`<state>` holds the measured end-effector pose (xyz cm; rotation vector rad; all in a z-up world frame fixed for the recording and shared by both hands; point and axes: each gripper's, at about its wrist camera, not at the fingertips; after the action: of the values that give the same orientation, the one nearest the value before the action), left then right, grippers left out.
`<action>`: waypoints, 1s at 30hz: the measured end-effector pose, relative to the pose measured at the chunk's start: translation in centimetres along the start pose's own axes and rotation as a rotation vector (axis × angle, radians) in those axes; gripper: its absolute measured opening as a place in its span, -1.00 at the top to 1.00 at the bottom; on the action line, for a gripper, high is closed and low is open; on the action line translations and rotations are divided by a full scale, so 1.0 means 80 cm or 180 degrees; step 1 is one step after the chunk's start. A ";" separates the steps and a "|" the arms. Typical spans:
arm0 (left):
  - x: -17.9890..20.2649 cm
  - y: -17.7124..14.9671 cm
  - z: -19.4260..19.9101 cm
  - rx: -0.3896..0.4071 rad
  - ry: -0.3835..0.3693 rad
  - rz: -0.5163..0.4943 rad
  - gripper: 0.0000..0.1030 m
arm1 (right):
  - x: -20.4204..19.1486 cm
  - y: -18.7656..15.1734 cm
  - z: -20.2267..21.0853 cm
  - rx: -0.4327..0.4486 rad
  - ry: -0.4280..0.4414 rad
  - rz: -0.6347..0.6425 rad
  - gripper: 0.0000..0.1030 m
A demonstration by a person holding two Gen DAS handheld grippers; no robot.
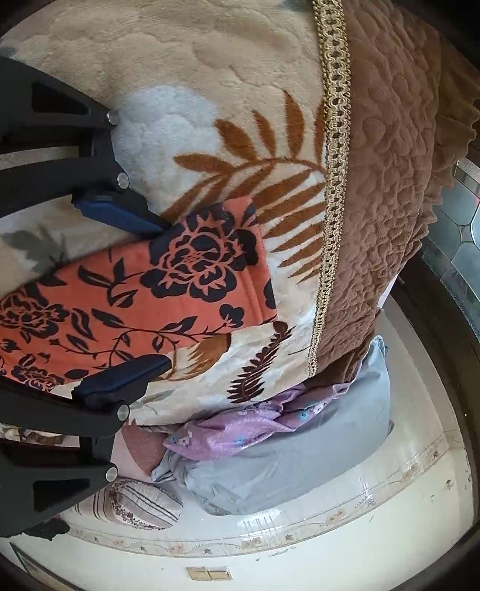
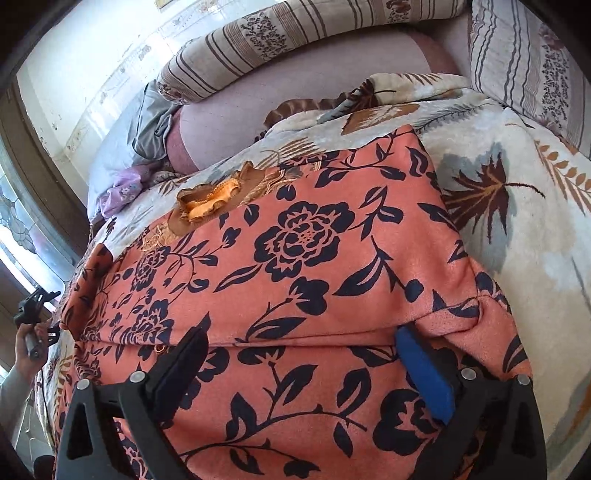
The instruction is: Fold small clothes
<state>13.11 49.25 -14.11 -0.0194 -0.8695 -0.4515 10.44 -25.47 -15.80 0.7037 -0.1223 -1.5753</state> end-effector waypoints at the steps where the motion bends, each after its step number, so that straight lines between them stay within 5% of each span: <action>1: 0.002 0.002 0.000 0.0013 0.0049 -0.0023 -0.28 | 0.001 0.001 0.000 0.0006 0.0013 -0.0005 -0.99; 2: 0.006 0.003 -0.003 0.0018 0.0142 -0.0079 -0.27 | 0.003 0.000 0.001 0.0013 0.0028 -0.0012 -0.99; 4: 0.014 0.001 -0.009 0.0032 0.0397 -0.0121 0.19 | 0.006 0.001 0.001 0.0025 0.0064 -0.0030 -0.99; 5: 0.012 0.002 -0.013 0.0015 0.0631 -0.0149 0.94 | 0.007 0.002 0.001 0.0034 0.0068 -0.0054 -0.99; 8: 0.029 0.004 -0.015 -0.0015 0.0984 -0.0374 0.92 | 0.008 0.001 0.001 0.0040 0.0093 -0.0067 -0.99; 11: 0.108 -0.033 0.009 0.0272 0.1180 -0.1103 0.92 | 0.009 0.001 0.001 0.0056 0.0130 -0.0087 -0.99; 15: 0.251 -0.145 0.053 0.0550 0.0785 -0.2248 0.92 | 0.011 0.000 0.003 0.0084 0.0186 -0.0115 -0.99; 19: 0.364 -0.318 0.083 0.0349 0.0086 -0.3148 0.92 | 0.014 0.001 0.005 0.0106 0.0250 -0.0143 -0.99; 22: 0.405 -0.441 0.068 -0.0095 -0.0274 -0.3651 0.84 | 0.017 0.001 0.007 0.0125 0.0310 -0.0172 -0.99; 23: 0.407 -0.471 0.057 -0.0258 -0.0306 -0.3774 0.53 | 0.017 0.001 0.008 0.0137 0.0332 -0.0181 -0.99; 24: 0.406 -0.497 0.042 -0.0399 -0.0290 -0.3840 -0.06 | 0.019 0.001 0.009 0.0146 0.0365 -0.0195 -0.99; 26: 0.384 -0.528 0.012 -0.0674 -0.0126 -0.3753 -0.49 | 0.023 0.001 0.012 0.0163 0.0442 -0.0225 -0.99; 30: 0.306 -0.509 -0.001 -0.0794 0.0174 -0.3378 -0.49 | 0.030 0.003 0.019 0.0115 0.0637 -0.0294 -0.99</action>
<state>10.93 3.16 -2.73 0.2354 -0.7097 -1.5429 9.93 -28.25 -15.33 0.9018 0.0302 -1.5840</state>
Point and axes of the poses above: each gripper's, at about its wrist camera, not at the fingertips, and z roughly against the way its jaws point, x to its right, y to its top, and after that the axes turned 11 degrees about -x, right-handed
